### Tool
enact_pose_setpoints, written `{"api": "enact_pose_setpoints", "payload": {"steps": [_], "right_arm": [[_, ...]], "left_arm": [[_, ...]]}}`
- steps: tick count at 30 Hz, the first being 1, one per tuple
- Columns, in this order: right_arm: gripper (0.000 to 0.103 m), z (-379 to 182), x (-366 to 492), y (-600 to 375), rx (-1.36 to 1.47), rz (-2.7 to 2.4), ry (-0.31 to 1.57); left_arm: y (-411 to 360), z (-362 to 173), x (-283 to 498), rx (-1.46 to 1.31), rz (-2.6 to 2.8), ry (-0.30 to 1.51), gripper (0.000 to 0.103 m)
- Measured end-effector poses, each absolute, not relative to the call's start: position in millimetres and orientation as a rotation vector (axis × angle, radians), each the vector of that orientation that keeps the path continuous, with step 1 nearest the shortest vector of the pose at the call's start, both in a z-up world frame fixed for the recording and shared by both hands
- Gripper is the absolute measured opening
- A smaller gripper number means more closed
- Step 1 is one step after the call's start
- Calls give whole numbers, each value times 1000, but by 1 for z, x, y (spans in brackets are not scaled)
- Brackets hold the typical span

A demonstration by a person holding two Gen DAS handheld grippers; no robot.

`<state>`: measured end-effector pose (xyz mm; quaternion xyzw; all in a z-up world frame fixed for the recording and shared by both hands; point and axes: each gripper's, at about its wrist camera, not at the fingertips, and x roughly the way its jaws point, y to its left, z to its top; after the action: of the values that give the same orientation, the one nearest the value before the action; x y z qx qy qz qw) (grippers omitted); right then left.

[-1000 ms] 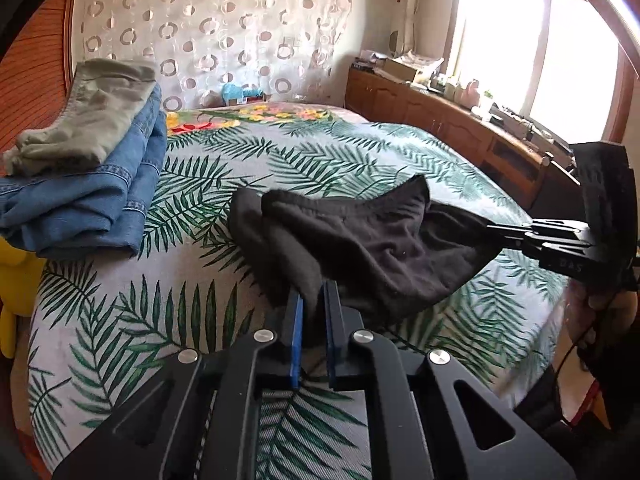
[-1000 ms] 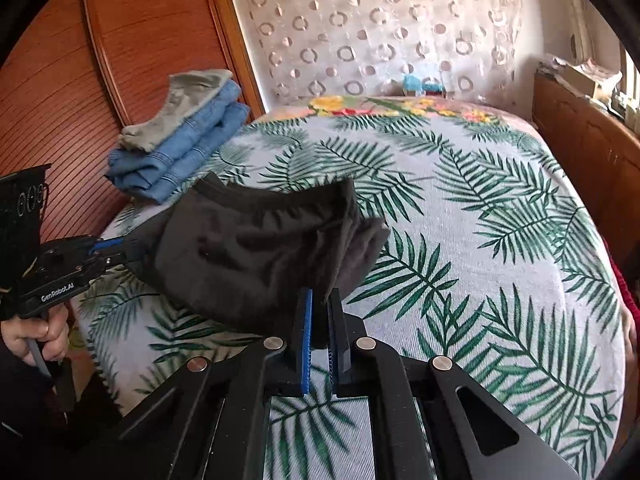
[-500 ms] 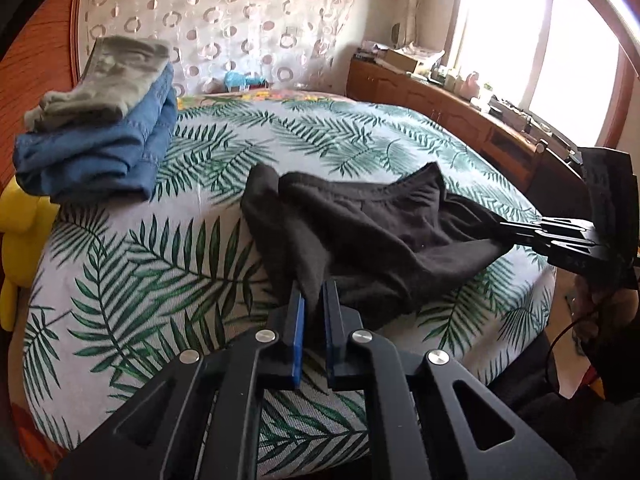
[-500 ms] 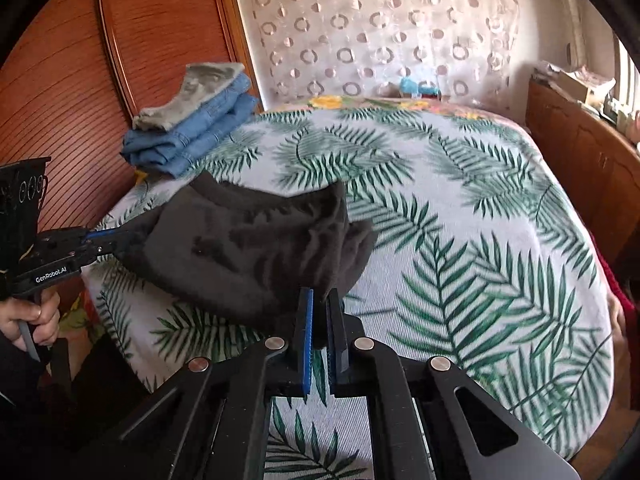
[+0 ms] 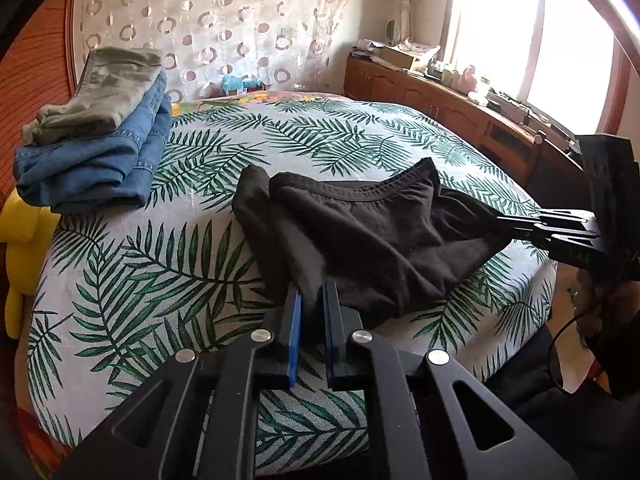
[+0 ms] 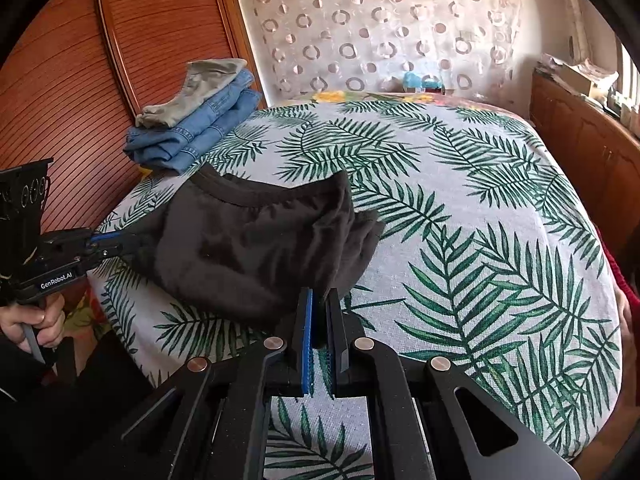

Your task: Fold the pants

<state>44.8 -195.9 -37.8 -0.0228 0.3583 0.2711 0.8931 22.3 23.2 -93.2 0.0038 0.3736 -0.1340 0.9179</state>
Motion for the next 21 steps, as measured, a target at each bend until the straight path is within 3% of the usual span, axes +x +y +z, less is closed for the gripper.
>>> {"api": "enact_pose_setpoints", "payload": {"steps": [18, 19, 21], "right_arm": [[5, -32, 29, -201, -69, 571, 730], [5, -31, 28, -201, -68, 568, 728], [5, -30, 28, -200, -76, 569, 725]], "left_arm": [[21, -84, 14, 20, -302, 760, 10], [20, -84, 15, 23, -299, 761, 12], [21, -83, 16, 19, -298, 756, 32]]}}
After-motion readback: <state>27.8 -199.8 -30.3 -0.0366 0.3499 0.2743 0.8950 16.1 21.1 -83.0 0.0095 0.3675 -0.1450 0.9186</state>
